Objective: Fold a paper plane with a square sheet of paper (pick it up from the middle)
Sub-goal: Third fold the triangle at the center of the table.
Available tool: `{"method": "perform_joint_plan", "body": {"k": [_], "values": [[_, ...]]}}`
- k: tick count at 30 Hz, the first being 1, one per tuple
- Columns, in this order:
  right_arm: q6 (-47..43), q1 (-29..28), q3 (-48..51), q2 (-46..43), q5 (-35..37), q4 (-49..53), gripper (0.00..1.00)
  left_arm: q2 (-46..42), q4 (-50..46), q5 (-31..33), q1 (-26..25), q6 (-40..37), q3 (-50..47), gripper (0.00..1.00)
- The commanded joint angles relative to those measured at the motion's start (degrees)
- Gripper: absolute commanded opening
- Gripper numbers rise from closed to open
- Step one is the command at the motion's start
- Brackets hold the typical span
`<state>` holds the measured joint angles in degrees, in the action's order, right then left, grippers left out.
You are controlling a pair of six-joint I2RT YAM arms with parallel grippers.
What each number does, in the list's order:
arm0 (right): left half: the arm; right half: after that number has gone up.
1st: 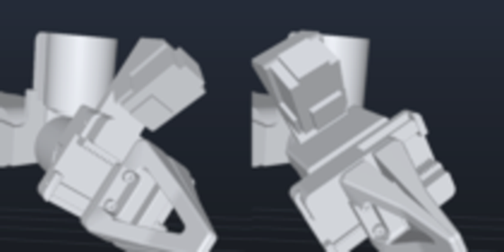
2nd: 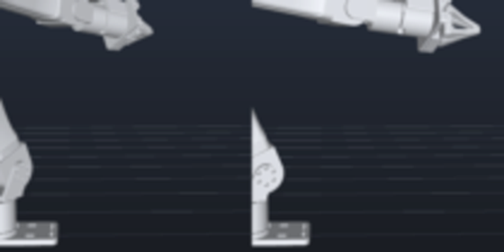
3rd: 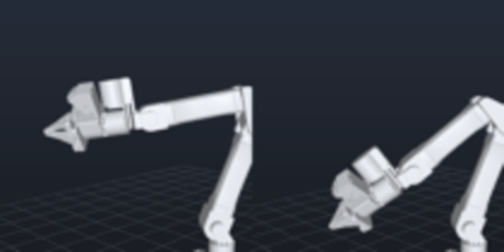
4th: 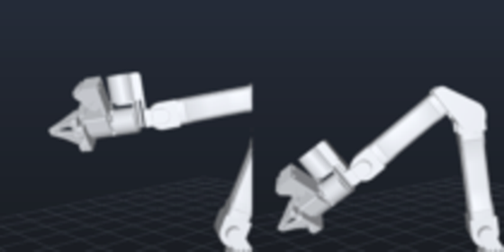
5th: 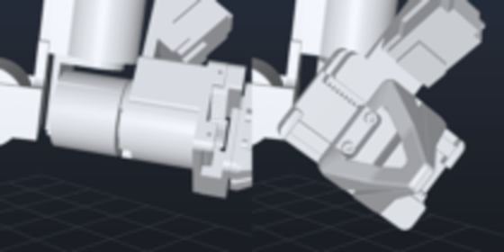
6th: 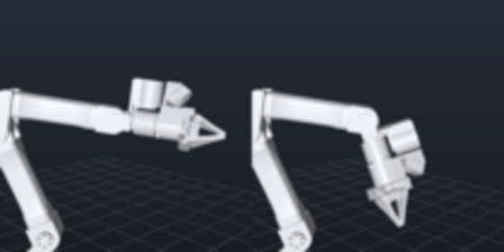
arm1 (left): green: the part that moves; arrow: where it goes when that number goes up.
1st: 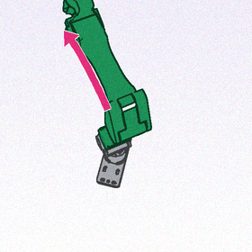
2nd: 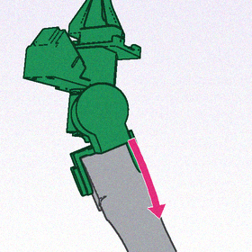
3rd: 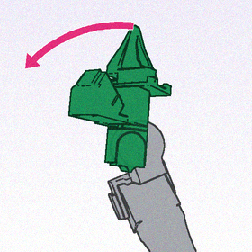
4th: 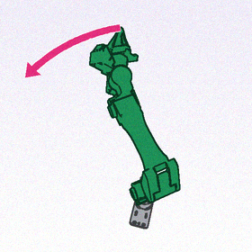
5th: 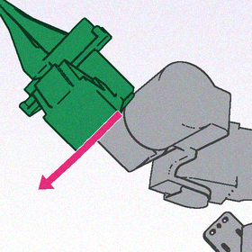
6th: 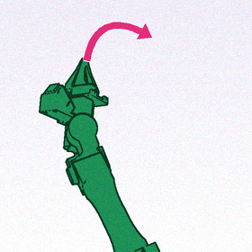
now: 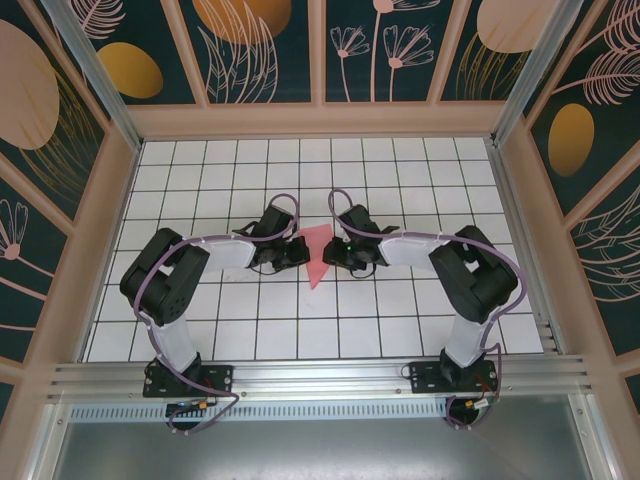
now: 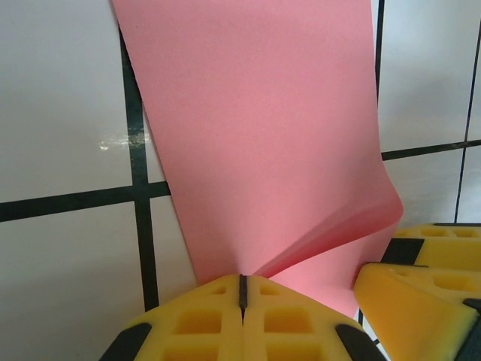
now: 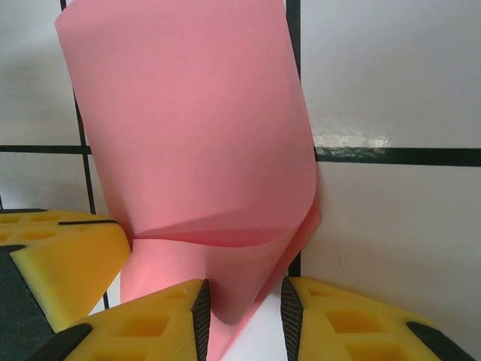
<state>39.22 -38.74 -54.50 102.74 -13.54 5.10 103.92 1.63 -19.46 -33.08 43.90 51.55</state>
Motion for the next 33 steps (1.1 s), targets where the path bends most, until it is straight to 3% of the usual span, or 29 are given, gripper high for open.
{"method": "perform_joint_plan", "body": {"k": [1, 15, 26, 33], "values": [[-1.5, -1.1, -2.2, 2.5, 1.5, 3.4, 0.34, -2.2, -1.3, 0.3, -0.1, -0.7, -0.3, 0.0], [1.2, -4.8, -6.3, 8.3, 11.8, 12.0, 0.34, -5.4, 1.9, -3.4, -0.1, -0.2, -2.1, 0.02], [5.3, -6.0, -8.0, 11.1, 12.4, 14.1, 0.36, -9.9, 5.3, -5.3, -0.3, 1.9, -6.3, 0.03], [5.6, -6.1, -8.0, 11.3, 12.1, 14.1, 0.38, -7.9, 8.0, -7.0, -1.0, 3.1, -6.1, 0.03]]}}
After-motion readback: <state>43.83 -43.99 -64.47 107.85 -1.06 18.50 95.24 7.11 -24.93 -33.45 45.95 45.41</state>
